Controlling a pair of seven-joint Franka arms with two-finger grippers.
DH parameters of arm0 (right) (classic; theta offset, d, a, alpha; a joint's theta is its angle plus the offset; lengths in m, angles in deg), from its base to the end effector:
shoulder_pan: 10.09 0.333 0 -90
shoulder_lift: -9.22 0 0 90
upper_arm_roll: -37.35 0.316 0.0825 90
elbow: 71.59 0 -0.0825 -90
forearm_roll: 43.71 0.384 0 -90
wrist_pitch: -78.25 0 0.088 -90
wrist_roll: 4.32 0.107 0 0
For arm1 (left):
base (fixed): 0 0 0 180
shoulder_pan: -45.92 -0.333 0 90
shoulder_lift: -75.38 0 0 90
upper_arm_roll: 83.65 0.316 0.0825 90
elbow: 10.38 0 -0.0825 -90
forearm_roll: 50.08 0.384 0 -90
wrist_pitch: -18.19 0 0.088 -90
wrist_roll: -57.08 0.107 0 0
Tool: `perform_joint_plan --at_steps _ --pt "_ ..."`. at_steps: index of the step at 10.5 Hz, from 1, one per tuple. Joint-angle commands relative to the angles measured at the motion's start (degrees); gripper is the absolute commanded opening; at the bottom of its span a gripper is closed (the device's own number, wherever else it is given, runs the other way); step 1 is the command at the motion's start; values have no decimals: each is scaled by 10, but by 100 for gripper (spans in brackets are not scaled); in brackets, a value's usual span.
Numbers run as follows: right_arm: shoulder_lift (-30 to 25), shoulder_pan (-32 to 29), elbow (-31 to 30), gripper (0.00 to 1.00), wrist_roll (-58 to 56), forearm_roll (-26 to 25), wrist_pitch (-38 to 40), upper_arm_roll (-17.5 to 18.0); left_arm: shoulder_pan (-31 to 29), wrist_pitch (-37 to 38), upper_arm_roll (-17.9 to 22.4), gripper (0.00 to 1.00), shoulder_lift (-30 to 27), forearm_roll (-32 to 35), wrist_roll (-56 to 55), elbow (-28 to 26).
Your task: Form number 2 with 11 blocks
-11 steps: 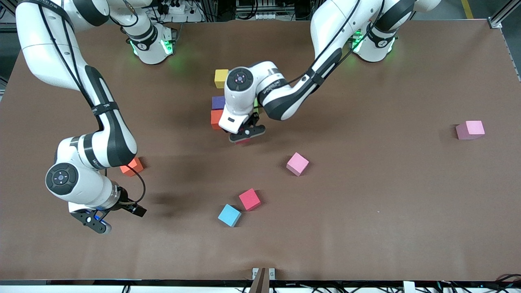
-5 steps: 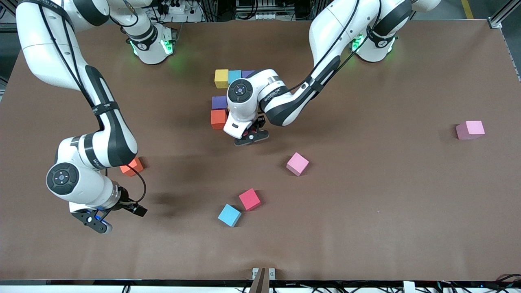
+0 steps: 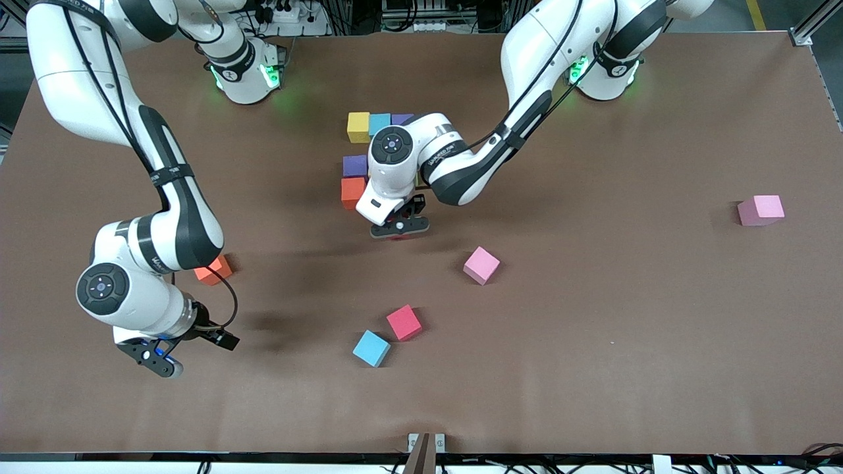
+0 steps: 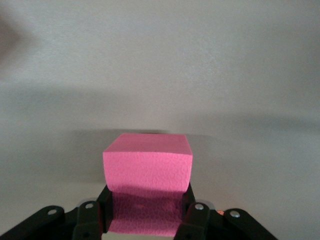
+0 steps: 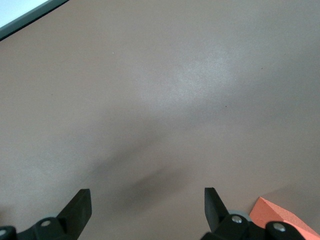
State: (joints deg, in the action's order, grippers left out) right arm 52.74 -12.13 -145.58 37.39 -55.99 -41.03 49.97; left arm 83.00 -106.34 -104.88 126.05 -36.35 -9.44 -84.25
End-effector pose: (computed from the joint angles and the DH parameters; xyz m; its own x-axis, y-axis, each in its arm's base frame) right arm 0.7432 0.0869 0.3057 0.8732 -0.4833 0.0632 -0.4842 -0.8750 -0.0018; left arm 0.4607 -0.5948 0.2408 0.9884 0.1434 -0.0504 0.1473 -0.9854 0.0848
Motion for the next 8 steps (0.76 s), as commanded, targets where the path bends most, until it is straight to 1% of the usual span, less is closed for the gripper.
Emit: perform_joint_plan --at_steps 1,2,3,8 --pt "-3 -2 4 100 0 -2 10 6 11 14 7 0 10 -5 -4 10" --pt "-3 -2 4 100 0 -2 10 6 5 51 7 0 9 -12 -5 7" --pt "-3 -2 4 100 0 -2 10 6 3 73 8 0 8 -14 -5 7" --pt "-3 -2 4 100 0 -12 9 6 9 61 11 0 12 -8 23 9"
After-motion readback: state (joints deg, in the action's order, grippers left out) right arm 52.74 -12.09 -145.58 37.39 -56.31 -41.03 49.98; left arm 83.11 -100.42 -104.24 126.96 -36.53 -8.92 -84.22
